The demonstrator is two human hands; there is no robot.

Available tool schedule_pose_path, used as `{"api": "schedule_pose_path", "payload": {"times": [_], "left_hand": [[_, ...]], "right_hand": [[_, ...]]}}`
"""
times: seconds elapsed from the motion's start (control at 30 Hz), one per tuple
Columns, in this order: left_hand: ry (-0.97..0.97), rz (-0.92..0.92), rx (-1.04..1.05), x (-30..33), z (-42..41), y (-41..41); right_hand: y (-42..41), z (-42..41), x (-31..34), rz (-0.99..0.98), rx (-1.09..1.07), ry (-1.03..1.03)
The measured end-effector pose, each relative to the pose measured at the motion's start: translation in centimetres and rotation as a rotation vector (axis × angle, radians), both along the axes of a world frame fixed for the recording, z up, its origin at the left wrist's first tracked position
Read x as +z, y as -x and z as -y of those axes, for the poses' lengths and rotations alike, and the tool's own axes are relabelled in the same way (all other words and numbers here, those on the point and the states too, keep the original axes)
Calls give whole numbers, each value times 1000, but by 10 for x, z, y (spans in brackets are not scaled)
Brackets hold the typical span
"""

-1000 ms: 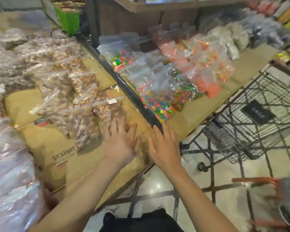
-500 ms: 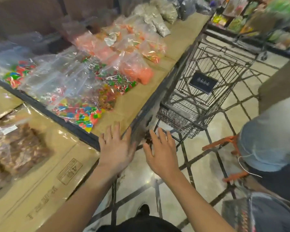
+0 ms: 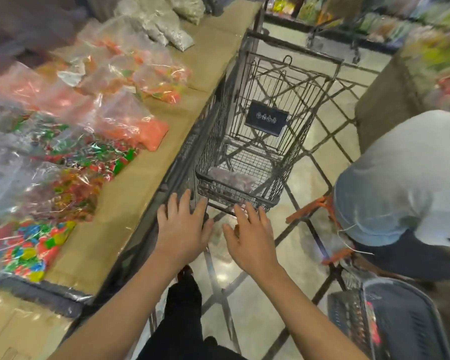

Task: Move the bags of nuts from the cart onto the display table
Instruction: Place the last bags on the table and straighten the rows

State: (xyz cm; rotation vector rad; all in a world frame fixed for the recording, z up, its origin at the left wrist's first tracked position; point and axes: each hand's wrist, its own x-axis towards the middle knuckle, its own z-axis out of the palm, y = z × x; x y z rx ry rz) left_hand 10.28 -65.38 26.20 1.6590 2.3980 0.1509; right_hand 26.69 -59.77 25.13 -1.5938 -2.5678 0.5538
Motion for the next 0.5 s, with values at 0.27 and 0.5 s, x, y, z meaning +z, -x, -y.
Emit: {"api": "schedule_pose_path", "payload": {"times": [0.27, 0.5], "left_hand": [[4, 45, -87, -36, -143, 48], [179, 33, -250, -82, -274, 89]], "right_hand": [[29, -124, -30, 111, -29, -22], [64, -223, -80, 216, -103, 164]]}}
